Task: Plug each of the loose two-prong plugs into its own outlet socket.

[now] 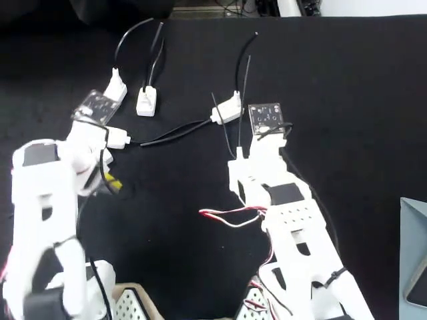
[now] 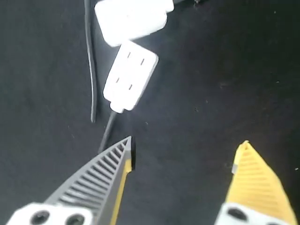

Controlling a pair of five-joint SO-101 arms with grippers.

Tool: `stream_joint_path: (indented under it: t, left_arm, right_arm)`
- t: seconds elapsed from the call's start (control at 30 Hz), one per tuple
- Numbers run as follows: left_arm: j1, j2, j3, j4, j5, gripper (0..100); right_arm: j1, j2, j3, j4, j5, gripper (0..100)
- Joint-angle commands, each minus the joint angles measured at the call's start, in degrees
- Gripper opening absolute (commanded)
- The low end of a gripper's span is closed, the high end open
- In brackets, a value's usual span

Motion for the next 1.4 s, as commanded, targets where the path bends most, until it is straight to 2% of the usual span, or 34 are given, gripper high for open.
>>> stream_joint_path:
  t: [0.0, 0.2, 0.4, 0.47, 0.73, 0.87, 1.0, 1.1, 1.2, 1.3, 1.37]
  left_arm:
    - [0.13, 9.23, -10.07, -2.11, -7.21, 34]
    - [-0.66, 20.75, -12.62, -12.84, -8.26, 34]
    - [-0.84, 29.1, -12.7, -17.49, -8.26, 33]
    - [-1.01, 31.3, -12.26, -18.73, -8.26, 29]
    - [-0.92, 36.13, -12.09, -18.2, -8.18, 11]
    - [0.48, 34.37, -12.35, -11.6, -8.18, 3]
    - [3.74, 31.21, -12.09, -3.16, -8.0, 4]
    - [4.0, 27.96, -12.7, -1.32, -7.91, 5]
    - [1.8, 24.35, -12.7, -1.76, -7.56, 16]
    - [-1.63, 21.45, -12.53, -4.84, -2.64, 29]
    - [-3.56, 20.66, -12.44, -8.18, -0.97, 32]
  right_arm:
    - [0.7, -1.54, -0.13, -1.05, -0.53, 1.1]
    - [0.7, -1.54, -0.13, -1.05, -0.44, 1.1]
    - [0.79, -1.54, -0.13, -1.05, -0.18, 1.1]
    - [0.88, -1.54, -0.13, -1.05, -0.18, 1.1]
    - [1.05, -1.54, -0.13, -1.05, -0.18, 1.2]
    - [1.05, -1.54, -0.04, -1.05, -0.18, 1.2]
    - [1.05, -1.54, 0.04, -1.05, -0.18, 1.2]
    - [1.05, -1.54, 0.04, -1.05, -0.18, 1.2]
    - [1.05, -1.54, 0.04, -1.05, -0.18, 1.2]
    - [1.05, -1.54, 0.13, -1.05, -0.18, 1.2]
    - [1.05, -1.54, 0.13, -1.05, -0.18, 1.2]
